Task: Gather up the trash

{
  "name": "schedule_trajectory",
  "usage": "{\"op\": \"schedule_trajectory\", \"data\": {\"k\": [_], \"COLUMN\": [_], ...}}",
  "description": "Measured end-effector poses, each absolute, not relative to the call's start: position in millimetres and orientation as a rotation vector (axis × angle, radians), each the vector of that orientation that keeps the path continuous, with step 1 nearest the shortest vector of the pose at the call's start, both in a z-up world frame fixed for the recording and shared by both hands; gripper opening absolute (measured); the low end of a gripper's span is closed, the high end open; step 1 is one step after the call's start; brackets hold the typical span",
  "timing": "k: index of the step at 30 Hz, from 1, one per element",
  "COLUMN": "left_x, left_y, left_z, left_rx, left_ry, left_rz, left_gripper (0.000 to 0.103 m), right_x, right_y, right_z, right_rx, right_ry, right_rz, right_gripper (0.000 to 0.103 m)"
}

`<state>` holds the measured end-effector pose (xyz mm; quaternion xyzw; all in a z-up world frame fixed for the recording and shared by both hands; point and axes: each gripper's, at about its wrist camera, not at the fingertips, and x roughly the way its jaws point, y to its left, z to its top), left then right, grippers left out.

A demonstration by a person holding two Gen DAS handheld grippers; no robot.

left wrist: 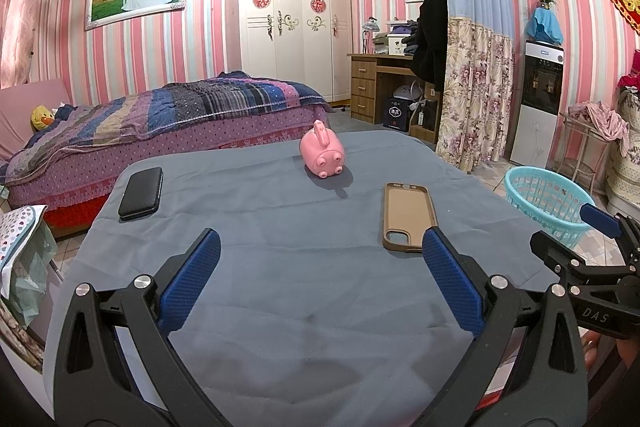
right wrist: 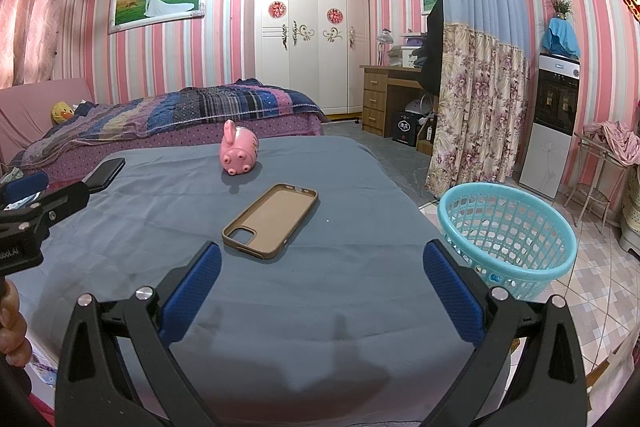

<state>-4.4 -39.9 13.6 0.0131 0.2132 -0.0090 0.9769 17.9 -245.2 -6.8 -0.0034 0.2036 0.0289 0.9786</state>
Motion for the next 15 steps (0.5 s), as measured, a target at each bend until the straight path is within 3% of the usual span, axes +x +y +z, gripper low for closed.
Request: {"op": "schedule_trajectory", "data": {"k": [15], "left_x": [-3.8], "left_y": [-38.4], "left_z": [12.7], "left_rx": [0.027], "left_ry": [0.425], "left_rz": [-0.019], "left_gripper": [0.098], "right_x": [18.2], "right_y": [-244.4], "right_z": [-7.2], "right_rx": [-0.007], "right_ry": [0.411], "right_rz": [0.057], "right_gripper": [0.099]}}
